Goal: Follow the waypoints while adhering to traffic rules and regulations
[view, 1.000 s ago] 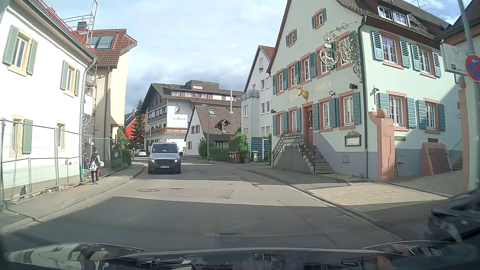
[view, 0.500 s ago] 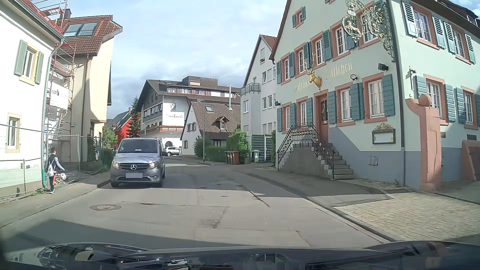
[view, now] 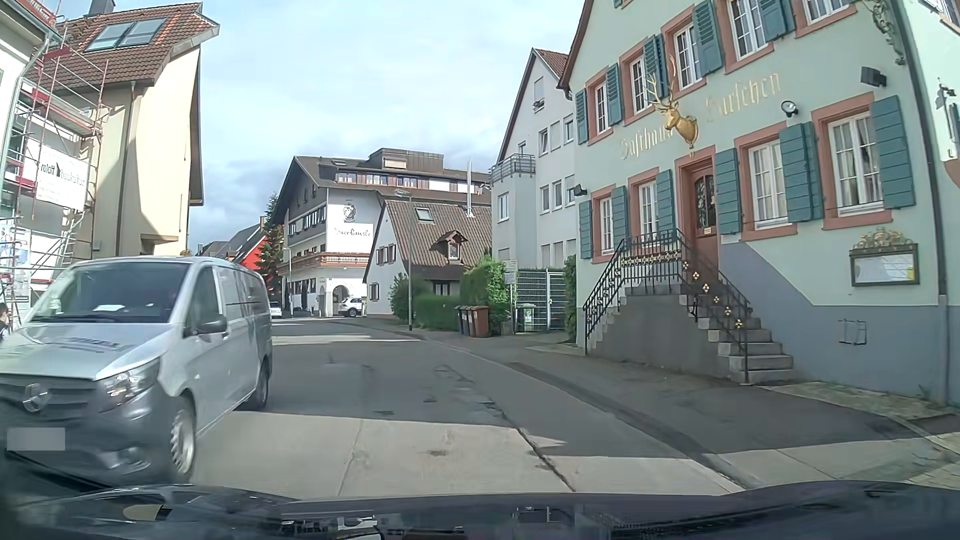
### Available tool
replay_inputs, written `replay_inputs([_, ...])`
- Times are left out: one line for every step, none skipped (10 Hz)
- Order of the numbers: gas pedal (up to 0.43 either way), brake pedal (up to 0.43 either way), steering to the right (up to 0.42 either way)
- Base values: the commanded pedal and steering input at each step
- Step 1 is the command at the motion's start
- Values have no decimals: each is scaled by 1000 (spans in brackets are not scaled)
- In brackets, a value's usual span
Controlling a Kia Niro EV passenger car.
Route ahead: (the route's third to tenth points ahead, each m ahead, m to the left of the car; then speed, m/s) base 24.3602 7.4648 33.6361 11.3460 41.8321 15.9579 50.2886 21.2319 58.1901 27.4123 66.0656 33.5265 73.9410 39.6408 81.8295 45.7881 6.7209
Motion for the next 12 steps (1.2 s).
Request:
replay_inputs([59,0,-69])
replay_inputs([59,0,-69])
replay_inputs([59,0,-62])
replay_inputs([59,0,-64])
replay_inputs([59,0,-70])
replay_inputs([59,0,-71])
replay_inputs([59,0,-70])
replay_inputs([59,0,-69])
replay_inputs([59,0,-69])
replay_inputs([59,0,-69])
replay_inputs([67,0,-68])
replay_inputs([67,0,-68])
